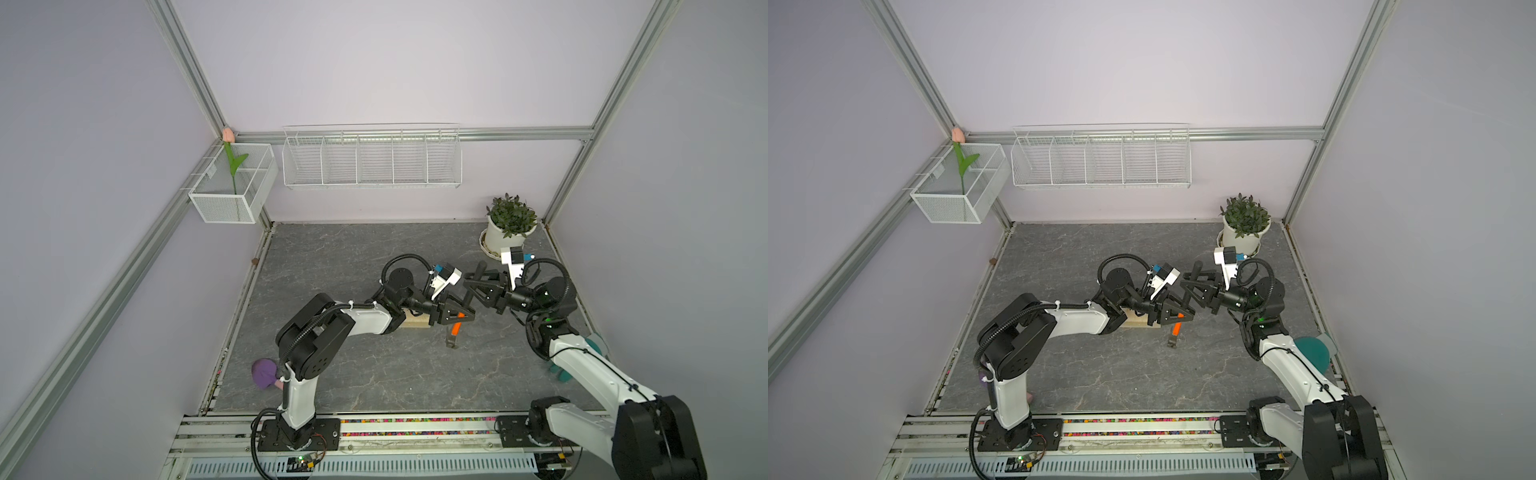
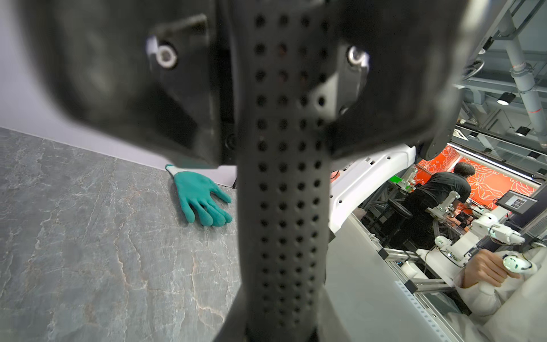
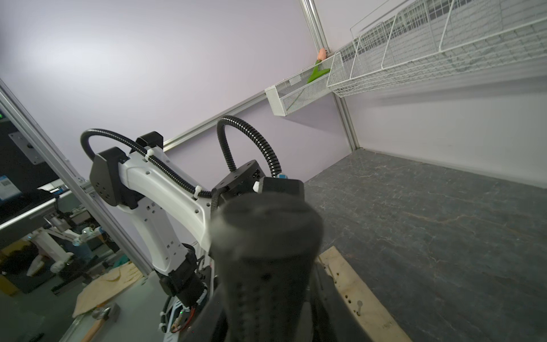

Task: Use a claw hammer to pull out a nail
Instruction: Pick up the hammer at the center of the board.

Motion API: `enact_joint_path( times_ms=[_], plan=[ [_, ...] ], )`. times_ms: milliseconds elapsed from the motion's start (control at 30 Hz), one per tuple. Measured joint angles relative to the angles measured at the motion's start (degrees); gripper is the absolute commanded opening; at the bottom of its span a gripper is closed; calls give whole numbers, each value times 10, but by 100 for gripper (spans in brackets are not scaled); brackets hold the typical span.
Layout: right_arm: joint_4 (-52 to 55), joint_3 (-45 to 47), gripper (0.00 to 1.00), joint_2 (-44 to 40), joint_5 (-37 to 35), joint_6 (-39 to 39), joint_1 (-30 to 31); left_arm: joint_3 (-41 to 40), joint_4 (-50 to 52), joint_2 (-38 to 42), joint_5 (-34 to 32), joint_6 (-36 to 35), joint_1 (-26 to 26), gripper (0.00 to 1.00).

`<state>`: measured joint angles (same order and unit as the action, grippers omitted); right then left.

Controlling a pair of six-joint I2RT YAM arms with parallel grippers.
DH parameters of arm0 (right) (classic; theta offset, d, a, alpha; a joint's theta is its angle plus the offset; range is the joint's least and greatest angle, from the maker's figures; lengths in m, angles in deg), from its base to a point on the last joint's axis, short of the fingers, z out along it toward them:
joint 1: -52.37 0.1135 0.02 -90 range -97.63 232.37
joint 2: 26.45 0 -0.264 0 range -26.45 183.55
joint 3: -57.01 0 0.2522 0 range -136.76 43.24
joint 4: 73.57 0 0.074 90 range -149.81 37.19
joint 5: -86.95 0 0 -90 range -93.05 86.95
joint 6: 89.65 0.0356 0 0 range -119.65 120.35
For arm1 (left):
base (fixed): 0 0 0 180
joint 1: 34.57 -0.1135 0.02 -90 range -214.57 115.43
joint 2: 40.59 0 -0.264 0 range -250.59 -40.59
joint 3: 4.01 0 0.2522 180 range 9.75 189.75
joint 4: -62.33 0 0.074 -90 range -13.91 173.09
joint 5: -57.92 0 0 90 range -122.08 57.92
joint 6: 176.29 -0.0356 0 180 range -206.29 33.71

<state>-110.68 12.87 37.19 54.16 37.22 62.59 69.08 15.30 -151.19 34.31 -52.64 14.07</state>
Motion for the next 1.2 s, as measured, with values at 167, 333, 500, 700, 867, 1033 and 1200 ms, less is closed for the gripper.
enact_joint_path(
  times_ms=[167, 333, 500, 700, 867, 1033, 1200],
  plan=[
    [58, 0, 14, -17, -32, -26, 5, 0, 34, 0, -19, -33, -4, 35],
    [194, -1, 7, -64, -107, -94, 6, -6, 54, 20, -50, -55, -15, 72],
    [356, -19, 7, -120, -235, -149, 19, -45, 65, 66, -94, -72, -51, 81],
    [525, -73, 7, -143, -506, -205, 109, -103, 181, 165, -225, -130, -83, 86],
    [592, -115, 7, -110, -753, -228, 190, -110, 349, 271, -436, -160, -84, 85],
    [592, -116, 7, -68, -866, -229, 208, -118, 449, 332, -589, -175, -90, 86],
    [575, -116, 7, -31, -931, -231, 238, -131, 513, 341, -670, -159, -118, 82]
  ],
)
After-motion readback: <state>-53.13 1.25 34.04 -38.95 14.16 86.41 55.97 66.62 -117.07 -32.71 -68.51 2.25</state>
